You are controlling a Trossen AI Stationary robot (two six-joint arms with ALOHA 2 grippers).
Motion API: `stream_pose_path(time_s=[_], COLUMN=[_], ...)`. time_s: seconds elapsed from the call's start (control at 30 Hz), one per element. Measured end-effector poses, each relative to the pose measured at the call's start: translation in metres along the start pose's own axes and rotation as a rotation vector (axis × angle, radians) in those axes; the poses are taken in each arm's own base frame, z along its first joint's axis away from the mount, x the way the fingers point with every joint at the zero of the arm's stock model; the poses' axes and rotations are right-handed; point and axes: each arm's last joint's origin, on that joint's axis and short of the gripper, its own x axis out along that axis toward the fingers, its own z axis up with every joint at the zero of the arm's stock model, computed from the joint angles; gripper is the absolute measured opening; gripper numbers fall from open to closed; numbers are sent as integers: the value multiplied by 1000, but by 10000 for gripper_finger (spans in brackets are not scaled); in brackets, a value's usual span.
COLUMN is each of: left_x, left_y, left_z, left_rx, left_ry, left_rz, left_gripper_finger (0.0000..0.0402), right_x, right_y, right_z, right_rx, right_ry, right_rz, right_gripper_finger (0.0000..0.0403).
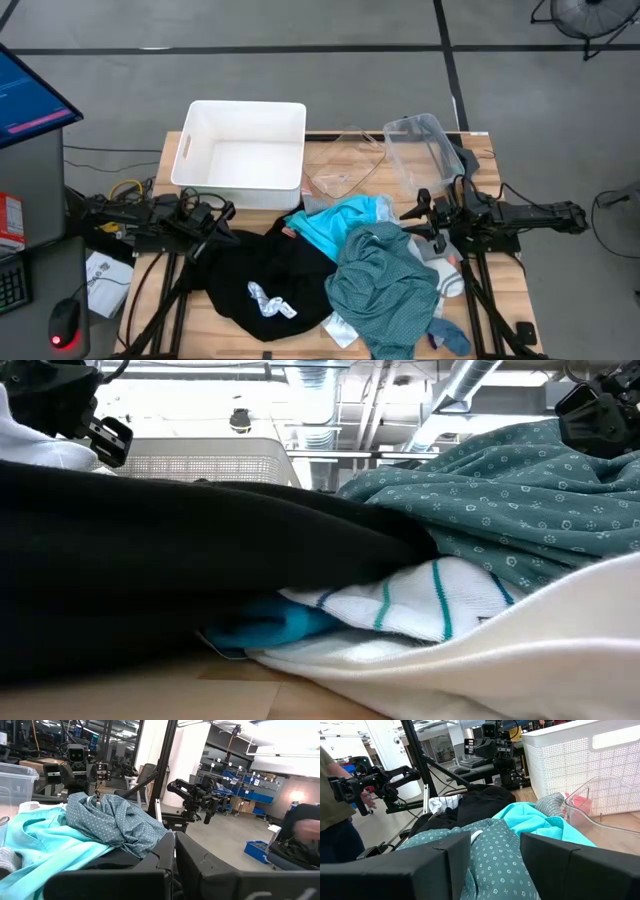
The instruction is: Pick & Place Cloths
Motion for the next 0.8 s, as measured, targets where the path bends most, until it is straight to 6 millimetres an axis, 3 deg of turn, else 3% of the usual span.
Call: stream_pose_path(time_s=[0.33, 0.67, 0.8], left_x=[0, -8, -14], left_y=[-1, -12, -15], left_z=[4, 38, 48], left_rx=[1, -84, -63], left_ry=[-44, -394, -522], left_rz=[-13, -139, -157], left_gripper_finger=[2, 2, 2], right_x=[0, 0, 0], right_y=[0, 0, 1], right_z=[0, 1, 7], right_rx=[0, 11, 175], right_ry=[0, -10, -78], right_rz=[0, -10, 12], right_gripper_finger=[168, 167, 167])
